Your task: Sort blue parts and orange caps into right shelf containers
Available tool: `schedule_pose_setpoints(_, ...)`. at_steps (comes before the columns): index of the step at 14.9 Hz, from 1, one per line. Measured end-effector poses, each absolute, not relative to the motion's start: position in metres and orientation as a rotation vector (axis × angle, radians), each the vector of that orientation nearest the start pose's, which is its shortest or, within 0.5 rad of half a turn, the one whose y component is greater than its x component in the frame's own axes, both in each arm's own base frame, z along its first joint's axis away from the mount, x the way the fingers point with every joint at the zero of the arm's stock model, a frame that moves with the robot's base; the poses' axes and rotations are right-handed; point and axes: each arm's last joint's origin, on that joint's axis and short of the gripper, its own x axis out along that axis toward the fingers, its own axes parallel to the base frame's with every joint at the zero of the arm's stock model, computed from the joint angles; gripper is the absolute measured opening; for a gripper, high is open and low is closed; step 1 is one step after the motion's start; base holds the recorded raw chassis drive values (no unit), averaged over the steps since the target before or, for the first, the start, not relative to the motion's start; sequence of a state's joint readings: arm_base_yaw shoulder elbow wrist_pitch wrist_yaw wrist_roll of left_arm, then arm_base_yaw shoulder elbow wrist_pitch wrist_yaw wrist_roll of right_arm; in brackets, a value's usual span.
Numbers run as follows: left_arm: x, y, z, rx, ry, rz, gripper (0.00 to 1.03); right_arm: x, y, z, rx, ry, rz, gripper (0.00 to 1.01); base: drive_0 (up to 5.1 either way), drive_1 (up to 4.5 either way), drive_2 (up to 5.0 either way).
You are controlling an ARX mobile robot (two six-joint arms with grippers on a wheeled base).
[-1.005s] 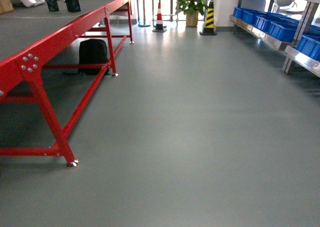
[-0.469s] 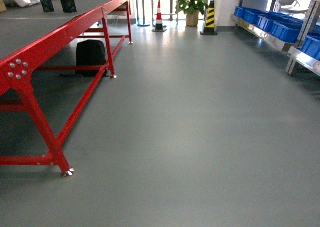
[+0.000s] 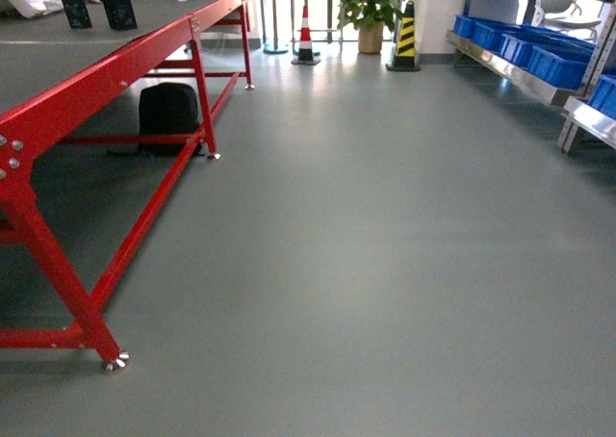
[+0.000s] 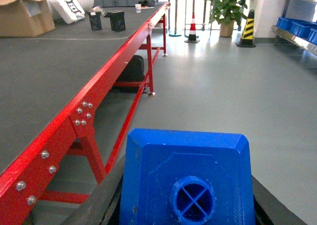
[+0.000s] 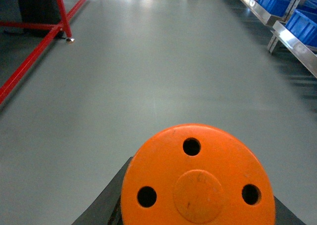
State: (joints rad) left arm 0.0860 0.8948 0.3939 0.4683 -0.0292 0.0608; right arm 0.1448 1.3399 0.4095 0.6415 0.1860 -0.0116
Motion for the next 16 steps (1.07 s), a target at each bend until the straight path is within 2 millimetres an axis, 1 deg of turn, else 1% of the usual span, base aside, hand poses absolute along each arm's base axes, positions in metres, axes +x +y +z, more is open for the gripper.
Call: schedule_pose_setpoints(16, 0.194, 0.0177, 0.241, 0.06, 0.035, 0.115, 0.44, 0.2447, 0.0303, 0.1723, -0.06, 0.289, -0.039, 0.45, 0.0, 0.0, 0.0)
